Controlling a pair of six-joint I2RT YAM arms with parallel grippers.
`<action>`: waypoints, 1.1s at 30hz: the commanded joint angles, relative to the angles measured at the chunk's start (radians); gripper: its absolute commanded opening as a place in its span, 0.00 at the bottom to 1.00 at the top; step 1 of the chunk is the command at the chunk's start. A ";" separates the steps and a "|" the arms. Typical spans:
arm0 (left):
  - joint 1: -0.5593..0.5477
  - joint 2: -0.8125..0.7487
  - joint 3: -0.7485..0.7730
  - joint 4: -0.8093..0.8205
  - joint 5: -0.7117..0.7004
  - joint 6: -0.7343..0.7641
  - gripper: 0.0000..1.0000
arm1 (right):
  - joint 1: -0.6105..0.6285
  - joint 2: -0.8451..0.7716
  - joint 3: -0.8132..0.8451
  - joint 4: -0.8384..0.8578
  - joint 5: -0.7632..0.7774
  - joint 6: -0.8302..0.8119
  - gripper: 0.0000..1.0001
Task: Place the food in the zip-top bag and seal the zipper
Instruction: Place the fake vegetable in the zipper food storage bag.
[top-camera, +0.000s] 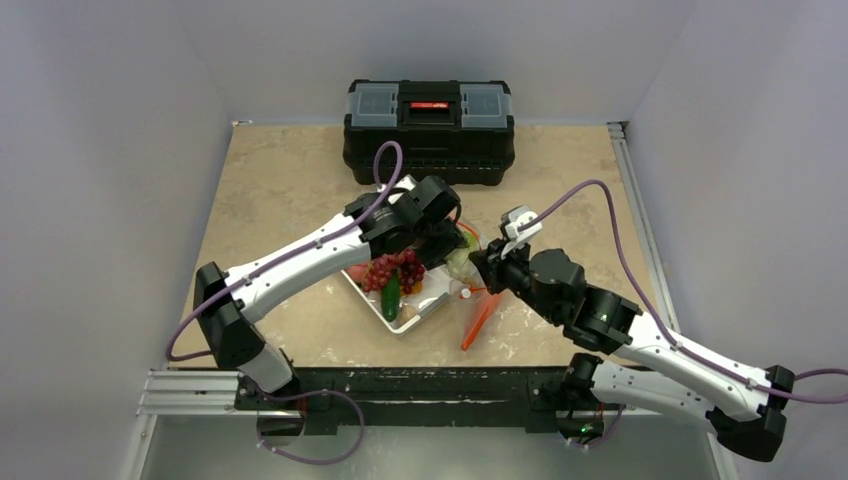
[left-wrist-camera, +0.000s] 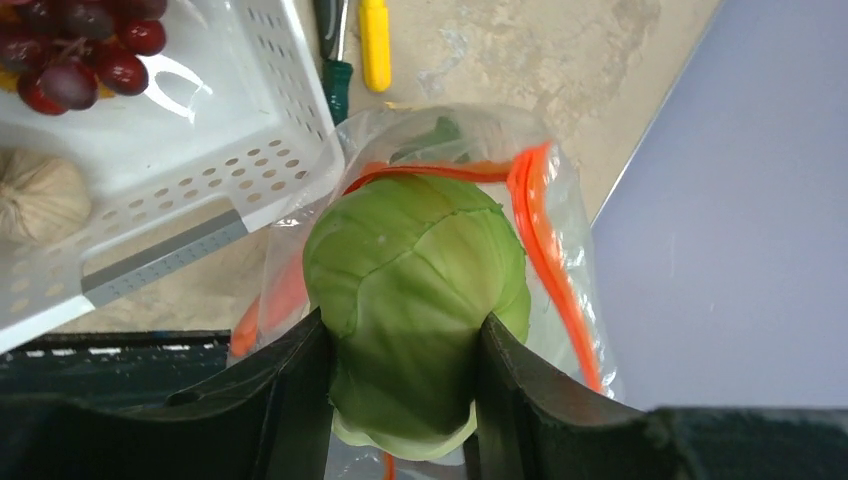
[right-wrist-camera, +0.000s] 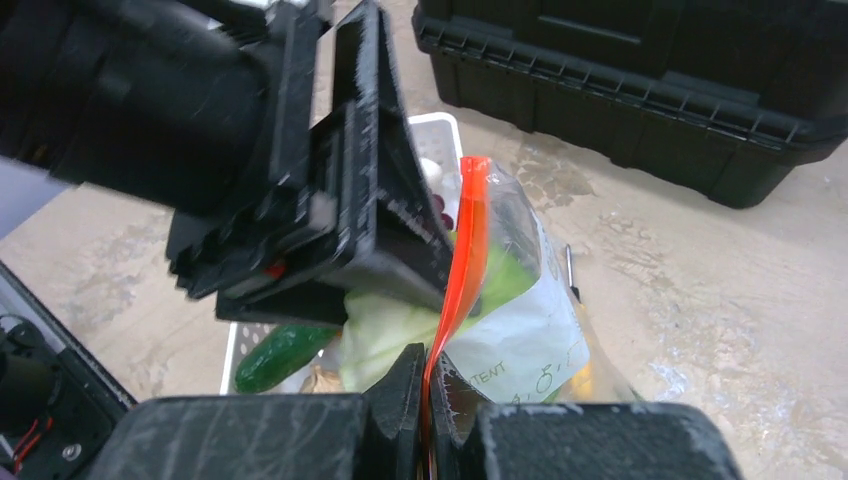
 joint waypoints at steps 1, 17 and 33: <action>-0.057 -0.122 -0.107 0.215 -0.092 0.226 0.00 | 0.001 -0.002 0.055 -0.006 0.066 0.058 0.00; -0.168 -0.139 -0.082 0.263 -0.091 0.886 0.00 | 0.001 -0.005 0.117 -0.020 0.008 -0.058 0.00; -0.148 -0.022 0.040 0.209 0.284 1.641 0.00 | 0.001 -0.119 0.009 0.044 -0.084 -0.037 0.00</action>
